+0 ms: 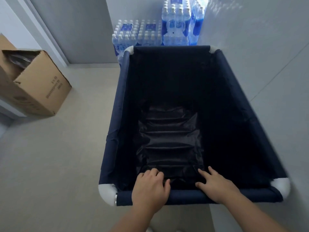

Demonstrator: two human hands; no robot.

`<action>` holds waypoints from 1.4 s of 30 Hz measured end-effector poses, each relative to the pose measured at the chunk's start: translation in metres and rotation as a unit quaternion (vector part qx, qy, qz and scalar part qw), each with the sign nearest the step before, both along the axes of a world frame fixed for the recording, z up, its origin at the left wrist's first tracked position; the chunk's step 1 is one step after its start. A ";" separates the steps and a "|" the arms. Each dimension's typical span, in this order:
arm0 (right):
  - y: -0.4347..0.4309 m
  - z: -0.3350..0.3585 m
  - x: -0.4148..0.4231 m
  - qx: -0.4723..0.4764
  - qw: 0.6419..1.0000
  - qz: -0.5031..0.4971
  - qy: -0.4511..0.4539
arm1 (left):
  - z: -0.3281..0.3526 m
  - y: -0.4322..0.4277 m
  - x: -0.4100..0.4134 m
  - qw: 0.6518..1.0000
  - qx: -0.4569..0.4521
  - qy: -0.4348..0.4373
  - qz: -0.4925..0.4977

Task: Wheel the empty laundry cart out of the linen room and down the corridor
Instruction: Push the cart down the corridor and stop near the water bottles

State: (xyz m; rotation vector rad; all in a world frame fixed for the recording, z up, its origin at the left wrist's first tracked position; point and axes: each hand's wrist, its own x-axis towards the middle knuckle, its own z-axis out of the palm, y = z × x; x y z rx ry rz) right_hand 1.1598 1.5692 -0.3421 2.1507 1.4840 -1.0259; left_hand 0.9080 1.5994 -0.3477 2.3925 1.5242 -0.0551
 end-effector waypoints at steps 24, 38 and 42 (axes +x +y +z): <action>-0.042 0.028 -0.029 0.169 0.985 -0.004 0.019 | 0.053 0.012 -0.012 0.999 -0.012 -0.002 0.040; -0.068 0.029 -0.094 0.161 0.984 -0.030 -0.064 | 0.051 -0.033 -0.109 0.996 -0.076 0.015 -0.040; -0.069 0.017 -0.096 0.165 0.982 -0.041 -0.078 | 0.037 -0.041 -0.108 0.998 -0.045 0.011 -0.052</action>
